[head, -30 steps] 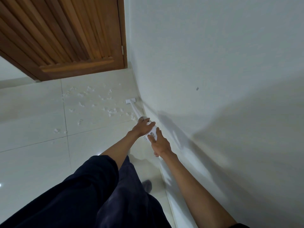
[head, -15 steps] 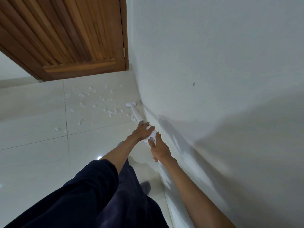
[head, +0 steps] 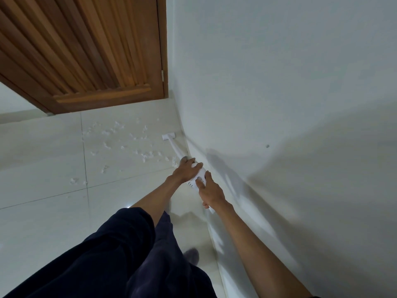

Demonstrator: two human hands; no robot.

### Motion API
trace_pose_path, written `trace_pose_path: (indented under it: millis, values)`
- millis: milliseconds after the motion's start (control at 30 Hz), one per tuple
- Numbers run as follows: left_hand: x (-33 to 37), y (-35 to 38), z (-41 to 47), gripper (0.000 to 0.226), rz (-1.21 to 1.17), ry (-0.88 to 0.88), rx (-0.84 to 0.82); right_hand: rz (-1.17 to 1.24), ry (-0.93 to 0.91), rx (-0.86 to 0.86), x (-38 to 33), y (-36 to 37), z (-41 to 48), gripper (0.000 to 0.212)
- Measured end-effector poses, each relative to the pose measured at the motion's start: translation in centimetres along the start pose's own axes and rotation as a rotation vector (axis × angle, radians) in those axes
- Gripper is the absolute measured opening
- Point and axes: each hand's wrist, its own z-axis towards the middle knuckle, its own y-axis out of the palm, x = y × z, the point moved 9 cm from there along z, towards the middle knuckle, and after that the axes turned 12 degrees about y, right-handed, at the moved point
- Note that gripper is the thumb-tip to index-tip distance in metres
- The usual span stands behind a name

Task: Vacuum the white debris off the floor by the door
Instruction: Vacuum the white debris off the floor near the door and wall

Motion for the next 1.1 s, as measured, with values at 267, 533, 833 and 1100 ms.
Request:
trace_pose_path:
  millis: [267, 533, 833, 1100]
  values:
    - [1.3, -6.2, 3.4, 0.097, -0.029, 0.0, -0.004, -0.027, 0.005, 0.006, -6.7, -1.3, 2.8, 0.05]
    - [2.7, -10.3, 5.8, 0.099, -0.035, -0.016, -0.036, -0.02, 0.027, 0.007, -11.0, -2.6, 5.0, 0.055]
    - [4.7, -14.7, 7.7, 0.051, -0.013, 0.057, -0.086, 0.018, 0.021, -0.008, -15.7, -2.9, 7.2, 0.049]
    - [3.7, -17.5, 8.3, 0.074, -0.044, 0.011, -0.034, 0.05, 0.004, -0.021, -18.1, -2.2, 8.0, 0.043]
